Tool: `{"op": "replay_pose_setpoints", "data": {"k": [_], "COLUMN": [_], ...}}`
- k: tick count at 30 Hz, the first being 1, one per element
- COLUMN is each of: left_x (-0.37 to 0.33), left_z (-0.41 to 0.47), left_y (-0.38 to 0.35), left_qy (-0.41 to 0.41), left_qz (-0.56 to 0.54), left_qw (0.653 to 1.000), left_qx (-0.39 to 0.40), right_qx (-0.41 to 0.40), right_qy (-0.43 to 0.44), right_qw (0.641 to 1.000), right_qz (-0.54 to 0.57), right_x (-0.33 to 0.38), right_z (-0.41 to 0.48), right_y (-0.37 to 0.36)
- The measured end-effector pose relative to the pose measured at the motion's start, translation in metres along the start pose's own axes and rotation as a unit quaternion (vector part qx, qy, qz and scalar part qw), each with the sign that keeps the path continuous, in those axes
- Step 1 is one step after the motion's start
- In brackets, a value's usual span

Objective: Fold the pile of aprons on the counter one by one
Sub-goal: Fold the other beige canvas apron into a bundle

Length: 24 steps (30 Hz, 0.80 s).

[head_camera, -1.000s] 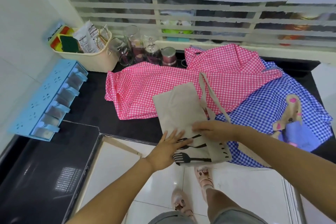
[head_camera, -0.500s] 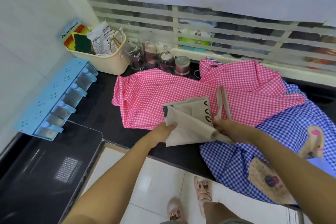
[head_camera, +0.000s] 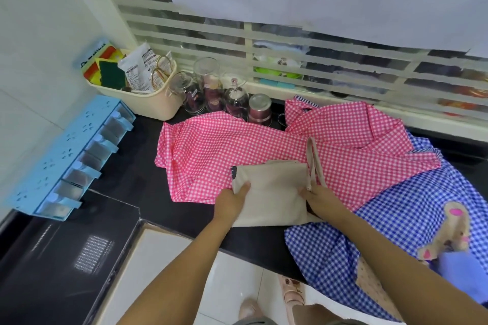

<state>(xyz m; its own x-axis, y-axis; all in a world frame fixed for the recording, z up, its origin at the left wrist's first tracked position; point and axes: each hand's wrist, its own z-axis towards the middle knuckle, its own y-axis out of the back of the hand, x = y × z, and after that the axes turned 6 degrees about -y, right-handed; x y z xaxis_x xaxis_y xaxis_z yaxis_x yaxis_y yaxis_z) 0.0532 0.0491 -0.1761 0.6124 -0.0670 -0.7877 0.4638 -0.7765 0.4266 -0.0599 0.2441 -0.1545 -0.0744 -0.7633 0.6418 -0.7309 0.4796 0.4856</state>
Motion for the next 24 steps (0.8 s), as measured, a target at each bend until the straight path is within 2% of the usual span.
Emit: {"op": "replay_pose_setpoints", "data": {"k": [3,5,7,9,10,12,14,18,21,24], "left_x": [0.005,0.012,0.017,0.025,0.029,0.036,0.039,0.041,0.039,0.035], "left_z": [-0.016,-0.023,-0.027,-0.025,-0.023,-0.017,-0.015,-0.012,-0.012,-0.012], "left_y": [-0.005,-0.009,-0.013,-0.018,-0.019,-0.019,-0.017,-0.019,-0.023,-0.023], "left_qy": [-0.104,-0.2,-0.322,-0.422,-0.434,-0.407,-0.345,-0.315,-0.29,-0.269], "left_qz": [0.129,0.196,0.251,0.319,0.352,0.401,0.425,0.46,0.487,0.491], "left_qw": [0.977,0.944,0.902,0.848,0.829,0.819,0.832,0.823,0.814,0.816], "left_qx": [-0.133,-0.176,-0.14,-0.033,0.02,0.061,0.089,0.105,0.125,0.142], "right_qx": [-0.009,-0.005,0.001,0.009,0.015,0.046,0.106,0.23,0.213,0.208], "right_qy": [-0.012,-0.023,-0.037,-0.035,-0.028,-0.005,-0.002,-0.045,-0.104,-0.155], "right_qw": [0.999,0.998,0.997,0.994,0.991,0.979,0.958,0.868,0.847,0.849], "right_qz": [-0.039,-0.053,-0.066,-0.104,-0.134,-0.196,-0.266,-0.437,-0.475,-0.46], "right_x": [0.004,0.006,0.007,0.008,0.009,0.007,0.007,0.014,0.014,0.011], "right_z": [0.004,0.008,0.011,0.013,0.015,0.019,0.019,0.007,0.008,0.006], "right_y": [0.001,0.002,0.003,0.004,0.005,0.008,0.017,0.052,0.076,0.099]}}
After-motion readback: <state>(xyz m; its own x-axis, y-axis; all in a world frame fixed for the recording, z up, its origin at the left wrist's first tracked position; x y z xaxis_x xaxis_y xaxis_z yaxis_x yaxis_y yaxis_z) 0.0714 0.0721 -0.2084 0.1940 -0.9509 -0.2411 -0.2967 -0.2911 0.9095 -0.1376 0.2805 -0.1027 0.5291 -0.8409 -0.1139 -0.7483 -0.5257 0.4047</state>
